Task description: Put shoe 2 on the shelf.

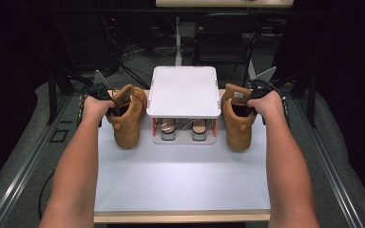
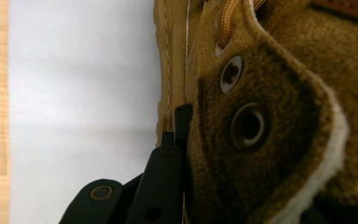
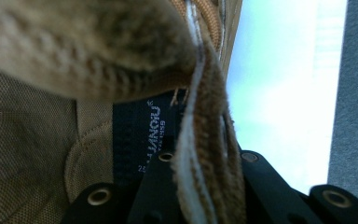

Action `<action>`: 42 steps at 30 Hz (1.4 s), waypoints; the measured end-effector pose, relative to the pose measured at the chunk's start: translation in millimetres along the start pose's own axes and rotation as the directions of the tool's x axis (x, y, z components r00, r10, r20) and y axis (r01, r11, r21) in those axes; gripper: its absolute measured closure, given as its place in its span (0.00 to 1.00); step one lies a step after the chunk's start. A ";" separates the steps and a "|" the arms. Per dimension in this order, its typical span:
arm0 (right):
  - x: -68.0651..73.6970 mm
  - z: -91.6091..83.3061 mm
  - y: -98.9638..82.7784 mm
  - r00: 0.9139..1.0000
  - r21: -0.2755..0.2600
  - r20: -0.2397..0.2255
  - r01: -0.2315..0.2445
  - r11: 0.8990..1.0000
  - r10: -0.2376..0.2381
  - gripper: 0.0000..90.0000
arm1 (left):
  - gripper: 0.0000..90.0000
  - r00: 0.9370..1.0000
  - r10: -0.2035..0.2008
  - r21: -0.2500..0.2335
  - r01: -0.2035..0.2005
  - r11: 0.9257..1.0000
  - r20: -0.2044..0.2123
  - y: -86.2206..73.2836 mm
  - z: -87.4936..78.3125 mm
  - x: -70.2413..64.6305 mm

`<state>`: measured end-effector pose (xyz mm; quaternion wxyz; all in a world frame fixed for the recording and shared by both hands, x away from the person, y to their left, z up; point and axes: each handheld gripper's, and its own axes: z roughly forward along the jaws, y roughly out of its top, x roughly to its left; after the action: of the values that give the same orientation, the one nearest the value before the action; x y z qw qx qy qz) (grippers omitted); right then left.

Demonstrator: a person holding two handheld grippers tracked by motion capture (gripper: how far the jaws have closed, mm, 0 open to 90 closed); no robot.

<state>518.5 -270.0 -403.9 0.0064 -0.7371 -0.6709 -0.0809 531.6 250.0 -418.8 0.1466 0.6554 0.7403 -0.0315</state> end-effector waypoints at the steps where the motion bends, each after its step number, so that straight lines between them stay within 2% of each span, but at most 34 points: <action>1: 0.7 -2.7 0.1 1.000 -0.010 -0.002 0.001 1.000 -0.001 0.95 | 0.95 1.000 0.004 -0.005 -0.005 1.000 -0.005 1.1 -4.3 -0.7; 6: 7.3 -24.9 2.5 1.000 -0.024 -0.007 0.001 1.000 -0.001 0.95 | 0.95 1.000 0.001 -0.036 -0.001 0.999 -0.012 5.4 -31.7 -7.1; 9: 10.3 -37.4 3.2 1.000 -0.036 -0.005 0.002 0.999 -0.002 0.95 | 0.95 1.000 -0.013 -0.051 0.014 0.999 0.007 7.0 -47.3 -11.3; 11: 12.8 -46.6 3.8 1.000 -0.045 0.000 -0.001 0.999 0.001 0.95 | 0.95 1.000 0.002 -0.060 -0.002 0.998 0.010 7.7 -58.2 -12.5; 16: 13.4 -66.6 4.3 0.999 -0.065 -0.022 -0.029 0.997 0.028 0.95 | 0.95 1.000 -0.001 -0.089 0.001 0.996 0.003 8.4 -83.6 -18.8; 20: 15.0 -84.4 4.1 0.999 -0.082 -0.034 -0.045 0.996 0.043 0.95 | 0.95 1.000 -0.003 -0.110 0.003 0.994 0.003 9.5 -100.5 -21.2; 26: 21.4 -109.6 3.8 0.998 -0.108 -0.025 -0.052 0.993 0.050 0.95 | 0.94 1.000 -0.012 -0.136 0.012 0.991 -0.001 10.6 -123.3 -26.8; 30: 25.2 -119.0 2.8 0.998 -0.120 -0.027 -0.053 0.991 0.051 0.95 | 0.94 1.000 -0.022 -0.145 0.024 0.989 0.016 9.6 -129.8 -27.7; 34: 27.2 -125.1 1.8 0.998 -0.131 -0.033 -0.055 0.990 0.051 0.95 | 0.94 0.999 -0.029 -0.144 0.033 0.989 0.029 8.3 -129.3 -28.5; 40: 27.9 -128.1 1.6 0.997 -0.145 -0.047 -0.069 0.987 0.063 0.95 | 0.94 0.999 -0.019 -0.137 0.022 0.990 0.026 8.6 -124.7 -36.0; 42: 29.1 -128.5 1.8 0.997 -0.145 -0.048 -0.070 0.987 0.064 0.95 | 0.94 1.000 -0.002 -0.133 0.005 0.991 0.023 9.2 -123.5 -39.8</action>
<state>508.6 -256.6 -273.1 -0.0307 -0.7558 -0.6376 -0.1458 522.8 242.5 -289.2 0.1983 0.6425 0.7401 0.0105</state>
